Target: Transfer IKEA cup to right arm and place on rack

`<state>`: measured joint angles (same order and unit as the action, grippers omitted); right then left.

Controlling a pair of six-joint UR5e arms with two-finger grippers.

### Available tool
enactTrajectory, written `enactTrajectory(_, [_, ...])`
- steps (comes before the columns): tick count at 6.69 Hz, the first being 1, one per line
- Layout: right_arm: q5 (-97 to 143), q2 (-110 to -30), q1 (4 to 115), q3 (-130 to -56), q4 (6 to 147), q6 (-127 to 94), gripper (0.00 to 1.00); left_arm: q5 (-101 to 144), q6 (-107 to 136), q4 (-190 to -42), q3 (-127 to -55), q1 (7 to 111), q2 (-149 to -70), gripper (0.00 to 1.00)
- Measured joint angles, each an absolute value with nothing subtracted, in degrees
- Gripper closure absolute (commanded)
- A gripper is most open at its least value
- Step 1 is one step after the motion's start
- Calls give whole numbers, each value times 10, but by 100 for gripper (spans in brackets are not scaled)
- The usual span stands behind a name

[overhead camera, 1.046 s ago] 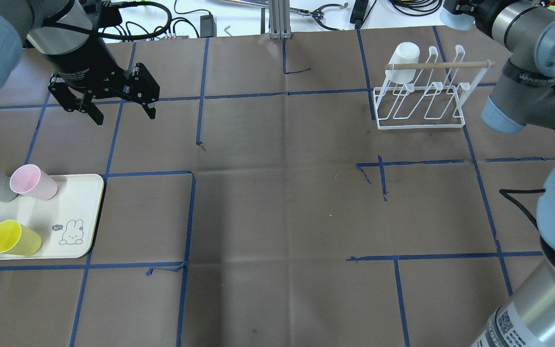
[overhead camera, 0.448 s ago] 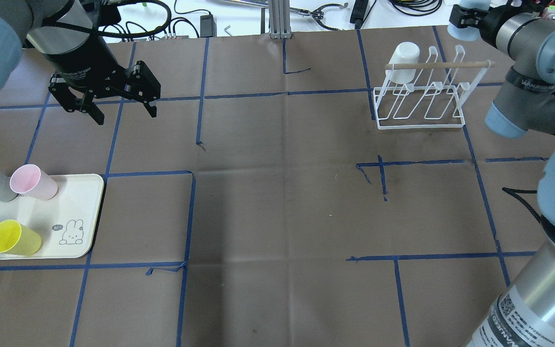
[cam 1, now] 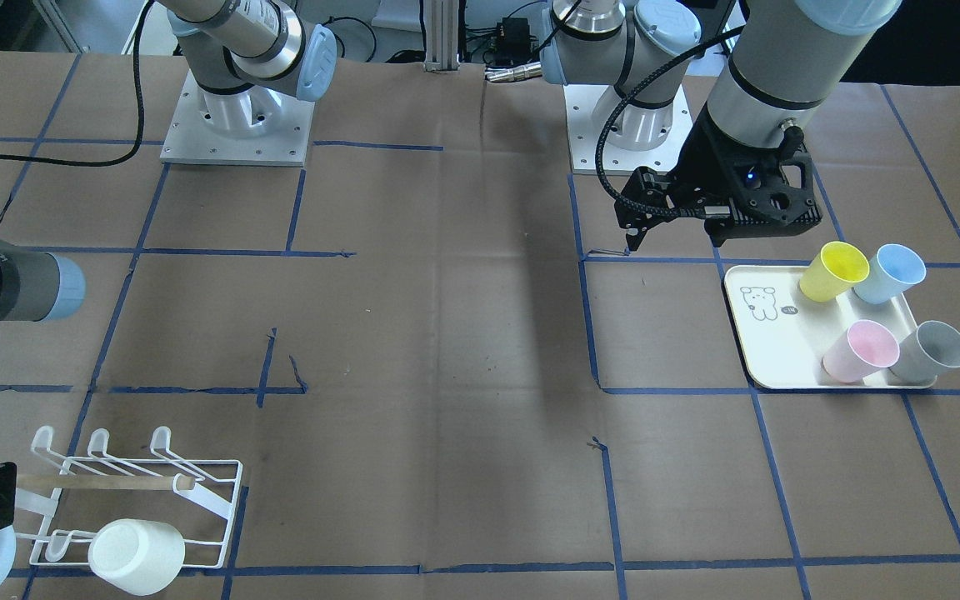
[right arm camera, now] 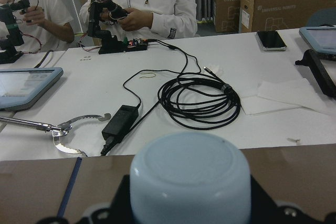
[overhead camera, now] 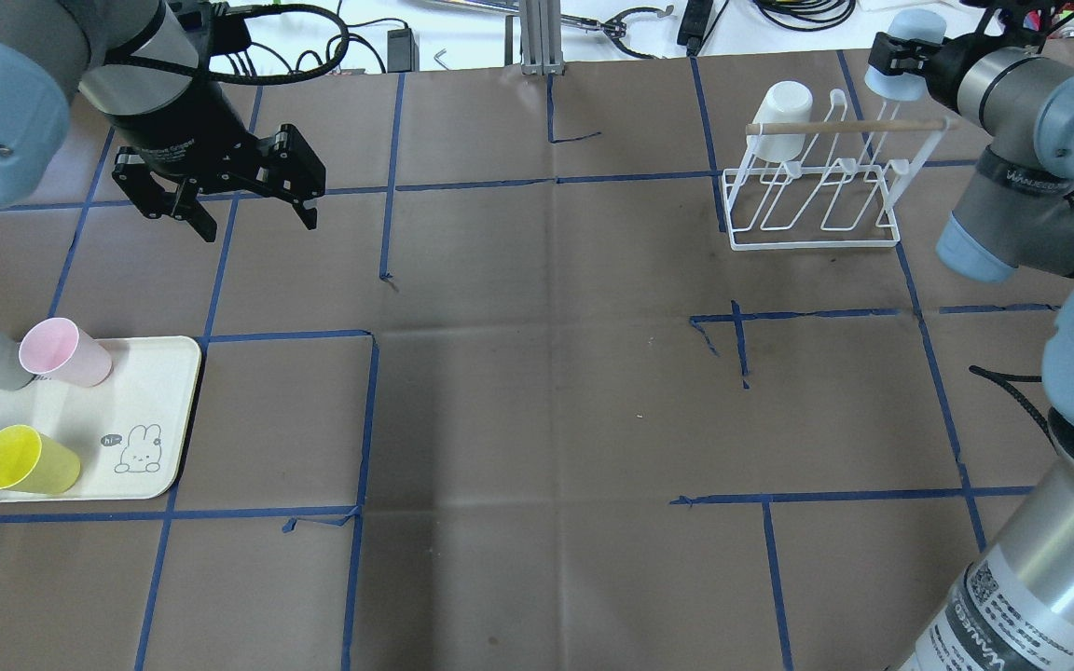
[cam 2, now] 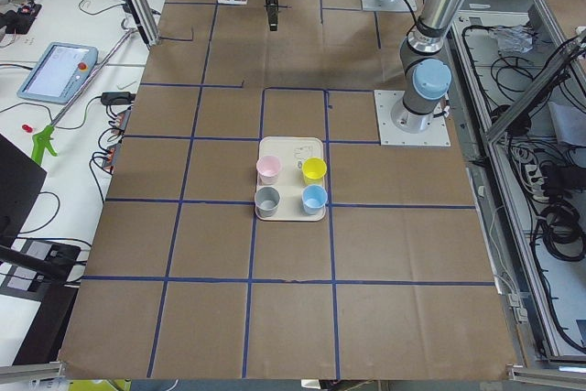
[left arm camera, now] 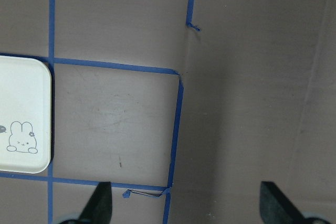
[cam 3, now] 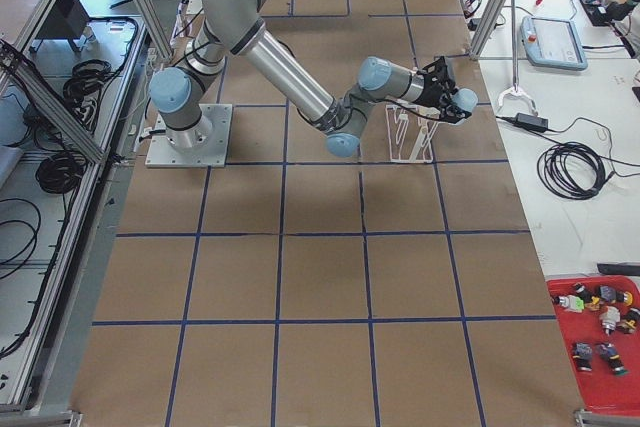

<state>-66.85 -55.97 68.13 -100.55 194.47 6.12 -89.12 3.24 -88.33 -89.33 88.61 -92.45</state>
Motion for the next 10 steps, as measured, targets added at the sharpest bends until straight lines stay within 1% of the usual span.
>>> enactTrajectory(1, [-669, -559, 681, -1015, 1945, 61, 40, -891, 30, -877, -894, 886, -924, 0])
enactTrajectory(2, [-670, -560, 681, -1023, 1944, 63, 1, -892, 27, -875, -895, 885, -924, 0])
enactTrajectory(8, [-677, -575, 681, -1020, 1935, 71, 0, -896, 14, -872, -895, 881, -923, 0])
enactTrajectory(9, [-677, -593, 682, -1009, 1914, 71, 0, -896, 14, -872, -895, 881, -923, 0])
enactTrajectory(10, [-677, -616, 682, -993, 1859, 71, 0, -896, 15, -872, -895, 881, -923, 0])
